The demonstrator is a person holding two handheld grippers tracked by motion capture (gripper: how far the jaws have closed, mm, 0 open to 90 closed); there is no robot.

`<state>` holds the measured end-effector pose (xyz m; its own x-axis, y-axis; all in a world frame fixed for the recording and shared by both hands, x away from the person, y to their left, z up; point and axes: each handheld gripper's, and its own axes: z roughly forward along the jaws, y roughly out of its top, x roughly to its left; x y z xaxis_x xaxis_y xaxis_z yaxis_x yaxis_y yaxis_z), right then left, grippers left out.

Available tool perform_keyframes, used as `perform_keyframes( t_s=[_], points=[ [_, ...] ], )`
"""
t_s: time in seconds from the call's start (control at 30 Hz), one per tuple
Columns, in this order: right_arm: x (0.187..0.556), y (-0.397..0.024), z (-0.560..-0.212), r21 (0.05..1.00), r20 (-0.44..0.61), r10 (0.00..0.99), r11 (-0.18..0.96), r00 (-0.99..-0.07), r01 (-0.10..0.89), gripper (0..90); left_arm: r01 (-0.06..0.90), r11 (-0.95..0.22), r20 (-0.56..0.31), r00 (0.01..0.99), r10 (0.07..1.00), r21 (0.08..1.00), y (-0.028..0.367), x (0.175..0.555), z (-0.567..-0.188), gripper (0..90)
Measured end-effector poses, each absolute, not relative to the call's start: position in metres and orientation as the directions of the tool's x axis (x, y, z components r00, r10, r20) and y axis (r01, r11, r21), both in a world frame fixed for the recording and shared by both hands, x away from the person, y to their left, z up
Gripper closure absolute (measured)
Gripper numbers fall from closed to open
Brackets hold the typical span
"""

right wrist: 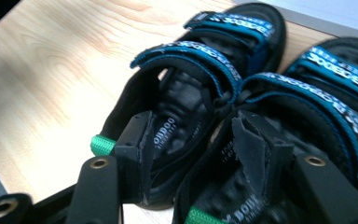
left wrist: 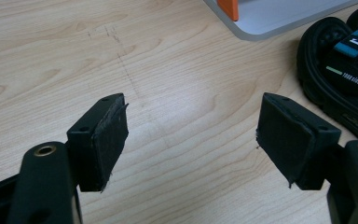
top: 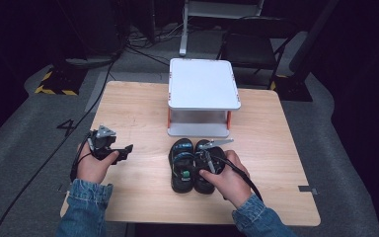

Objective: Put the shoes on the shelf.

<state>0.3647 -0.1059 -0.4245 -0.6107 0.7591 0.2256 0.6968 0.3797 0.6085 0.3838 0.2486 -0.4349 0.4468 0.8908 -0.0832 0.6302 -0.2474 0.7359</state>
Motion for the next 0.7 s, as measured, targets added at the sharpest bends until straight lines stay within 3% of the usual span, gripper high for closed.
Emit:
perform_keyframes(
  t_s=[0.2,0.33,0.53,0.7],
  points=[
    [0.367,-0.104,-0.437,0.608,0.183,0.793,0.374,-0.581,0.701,44.7,0.633,-0.253,-0.08,0.448,0.89,0.731,0.247,0.383,-0.437,25.1],
    [0.371,-0.101,-0.449,0.594,0.158,0.8,0.391,-0.579,0.703,48.8,0.631,-0.252,-0.08,0.448,0.89,0.734,0.247,0.382,-0.437,25.1],
    [0.369,-0.1,-0.455,0.616,0.112,0.795,0.416,-0.597,0.669,58.1,0.635,-0.254,-0.079,0.447,0.891,0.73,0.247,0.382,-0.44,25.4],
    [0.364,-0.102,-0.454,0.658,0.1,0.808,0.384,-0.58,0.648,72.9,0.638,-0.259,-0.08,0.451,0.889,0.725,0.244,0.382,-0.44,25.4]
  ],
)
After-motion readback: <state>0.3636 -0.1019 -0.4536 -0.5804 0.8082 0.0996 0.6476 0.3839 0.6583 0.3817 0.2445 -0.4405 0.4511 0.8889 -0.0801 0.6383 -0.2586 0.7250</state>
